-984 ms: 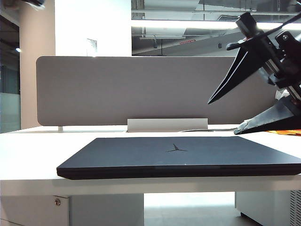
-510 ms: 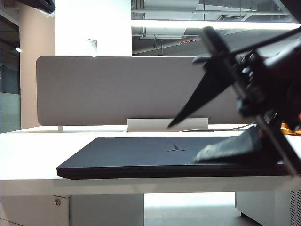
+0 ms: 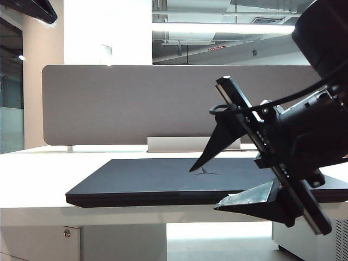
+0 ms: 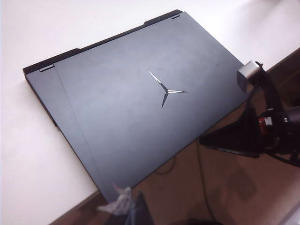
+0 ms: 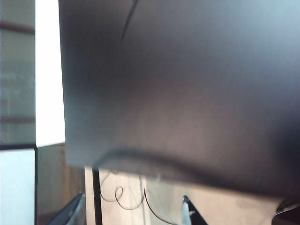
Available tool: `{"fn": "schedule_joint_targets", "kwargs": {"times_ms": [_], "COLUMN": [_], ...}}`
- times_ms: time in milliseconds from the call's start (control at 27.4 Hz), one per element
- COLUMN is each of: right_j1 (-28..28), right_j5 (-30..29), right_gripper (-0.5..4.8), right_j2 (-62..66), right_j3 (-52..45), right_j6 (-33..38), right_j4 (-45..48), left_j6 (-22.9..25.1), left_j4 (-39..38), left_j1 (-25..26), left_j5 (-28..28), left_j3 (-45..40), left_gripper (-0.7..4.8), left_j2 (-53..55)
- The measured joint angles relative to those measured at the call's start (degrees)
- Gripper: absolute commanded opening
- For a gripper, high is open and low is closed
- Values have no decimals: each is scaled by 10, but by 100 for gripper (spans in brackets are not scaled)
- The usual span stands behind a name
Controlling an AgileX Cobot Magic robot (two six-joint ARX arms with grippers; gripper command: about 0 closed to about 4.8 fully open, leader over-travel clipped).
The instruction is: Open the lid of the laptop and use the keypad to enter the password "123".
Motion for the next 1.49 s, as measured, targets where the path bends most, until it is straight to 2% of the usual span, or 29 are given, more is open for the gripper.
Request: {"fn": "schedule_joint_targets", "kwargs": {"times_ms": [73, 182, 219, 255, 802, 1057, 1167, 1422, 1495], "right_j1": [0, 0, 0, 0, -31, -31, -31, -31, -30], "right_j5": [1, 2, 2, 5, 2, 4, 6, 8, 8], "right_gripper": [198, 194, 156, 143, 143, 143, 143, 142, 81], "right_j2": [20, 33, 33, 32, 36, 36, 36, 37, 38], "right_j3": [2, 2, 3, 3, 5, 9, 9, 9, 8], "right_j6": [8, 17, 18, 18, 19, 18, 18, 6, -2], "right_j4": [17, 41, 47, 51, 33, 26, 26, 33, 37], "left_j6": [2, 2, 2, 2, 6, 15, 16, 16, 16], "left_j4": [0, -1, -1, -4, -17, -87, -98, -107, -107], "left_j1": [0, 0, 0, 0, 0, 0, 0, 0, 0], "left_j5": [0, 0, 0, 0, 0, 2, 21, 22, 22], "left_j3": [0, 0, 0, 0, 1, 89, 92, 92, 92], "left_gripper": [-5, -5, -5, -5, -5, -5, -5, -5, -5], "left_j2": [0, 0, 0, 0, 0, 0, 0, 6, 8]}}
